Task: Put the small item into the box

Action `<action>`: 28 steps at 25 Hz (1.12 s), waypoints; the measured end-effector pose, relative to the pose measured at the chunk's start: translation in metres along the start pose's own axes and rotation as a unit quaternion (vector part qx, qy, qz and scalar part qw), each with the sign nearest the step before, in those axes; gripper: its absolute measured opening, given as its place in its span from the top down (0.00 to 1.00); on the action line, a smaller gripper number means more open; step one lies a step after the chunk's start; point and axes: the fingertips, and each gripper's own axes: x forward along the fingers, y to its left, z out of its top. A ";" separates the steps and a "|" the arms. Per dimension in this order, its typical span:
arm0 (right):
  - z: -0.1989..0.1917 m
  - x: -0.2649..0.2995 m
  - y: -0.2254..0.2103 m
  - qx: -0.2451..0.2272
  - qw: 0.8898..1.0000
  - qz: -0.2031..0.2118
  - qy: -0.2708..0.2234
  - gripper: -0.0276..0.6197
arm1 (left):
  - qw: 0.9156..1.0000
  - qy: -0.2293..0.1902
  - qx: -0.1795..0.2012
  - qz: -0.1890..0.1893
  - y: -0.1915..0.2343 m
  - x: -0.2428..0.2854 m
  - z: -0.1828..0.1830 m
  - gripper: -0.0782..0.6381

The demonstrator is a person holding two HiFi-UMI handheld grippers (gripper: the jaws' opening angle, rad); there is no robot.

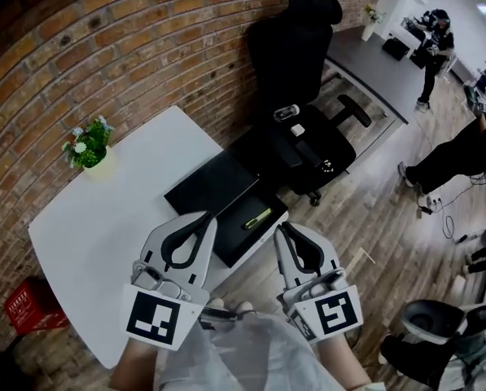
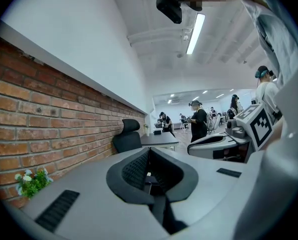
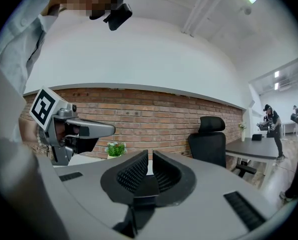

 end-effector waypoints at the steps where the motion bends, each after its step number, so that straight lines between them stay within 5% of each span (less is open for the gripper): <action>1: 0.000 0.000 0.000 -0.001 1.000 -0.001 0.001 0.87 | 1.000 0.001 -0.002 0.000 0.000 0.000 0.000 0.86; 28: -0.005 -0.019 -0.003 -0.011 0.999 -0.031 0.010 0.87 | 1.000 0.008 -0.002 -0.024 -0.014 0.002 -0.008 0.86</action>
